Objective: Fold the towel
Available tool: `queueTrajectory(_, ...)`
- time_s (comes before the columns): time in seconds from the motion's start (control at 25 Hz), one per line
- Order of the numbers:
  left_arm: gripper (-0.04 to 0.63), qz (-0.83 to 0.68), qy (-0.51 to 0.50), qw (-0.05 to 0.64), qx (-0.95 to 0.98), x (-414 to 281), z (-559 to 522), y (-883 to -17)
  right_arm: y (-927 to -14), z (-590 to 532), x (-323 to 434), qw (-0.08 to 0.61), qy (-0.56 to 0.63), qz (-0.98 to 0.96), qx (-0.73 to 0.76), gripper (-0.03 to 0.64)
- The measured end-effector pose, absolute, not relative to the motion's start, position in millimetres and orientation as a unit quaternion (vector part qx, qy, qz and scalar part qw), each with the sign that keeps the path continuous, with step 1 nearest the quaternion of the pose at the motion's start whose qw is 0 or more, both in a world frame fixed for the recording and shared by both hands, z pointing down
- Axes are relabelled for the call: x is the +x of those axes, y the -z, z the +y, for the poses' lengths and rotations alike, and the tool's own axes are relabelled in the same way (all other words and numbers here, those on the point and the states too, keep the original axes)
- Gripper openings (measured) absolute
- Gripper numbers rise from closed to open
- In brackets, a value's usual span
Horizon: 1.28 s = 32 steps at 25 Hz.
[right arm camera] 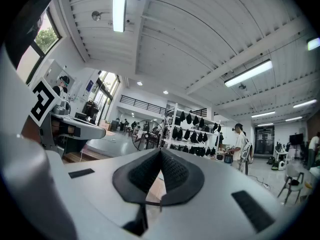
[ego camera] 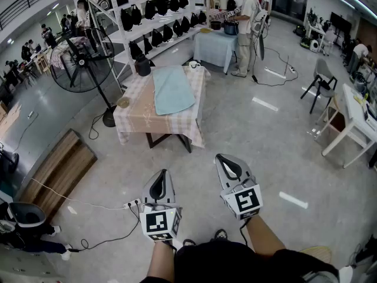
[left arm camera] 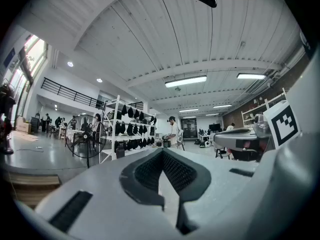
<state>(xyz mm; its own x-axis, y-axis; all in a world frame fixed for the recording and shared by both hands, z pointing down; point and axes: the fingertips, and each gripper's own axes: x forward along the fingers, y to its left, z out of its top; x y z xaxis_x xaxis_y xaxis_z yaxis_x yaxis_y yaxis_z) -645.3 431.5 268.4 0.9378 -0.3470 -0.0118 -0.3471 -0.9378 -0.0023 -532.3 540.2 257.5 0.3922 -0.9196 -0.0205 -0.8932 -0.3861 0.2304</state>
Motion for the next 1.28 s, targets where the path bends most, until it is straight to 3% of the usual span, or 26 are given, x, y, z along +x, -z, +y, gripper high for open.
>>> queueTrajectory(0.44,0.003,0.142,0.019,-0.034,-0.989,-681.0,414.4,-302.1,-286.0,514.9,-579.7,0.085,0.036,-0.555,0.827,0.0)
queueTrajectory(0.52,0.034,0.135,0.016,-0.045,-0.99,-686.3,407.2,-307.9,-291.7,507.9,-585.3,0.086,0.031,-0.556,0.826,0.005)
queueTrajectory(0.56,0.083,0.134,0.013,-0.052,-0.99,-689.0,402.9,-311.3,-294.4,504.7,-588.1,0.086,0.031,-0.556,0.826,0.008)
queueTrajectory(0.64,0.139,0.133,0.014,-0.063,-0.989,-692.5,392.7,-319.7,-300.5,496.6,-592.7,0.089,0.031,-0.556,0.826,0.038)
queueTrajectory(0.76,0.177,0.129,0.032,-0.07,-0.989,-688.0,380.2,-332.0,-310.7,482.9,-593.0,0.102,0.019,-0.558,0.823,0.127)
queueTrajectory(0.88,0.2,0.125,0.04,-0.068,-0.989,-673.1,372.0,-334.2,-313.2,475.4,-577.4,0.107,0.01,-0.555,0.825,0.176)
queueTrajectory(1.28,0.212,0.139,0.042,-0.068,-0.987,-574.0,303.4,-330.2,-304.8,408.6,-464.9,0.108,0.022,-0.571,0.813,0.225)
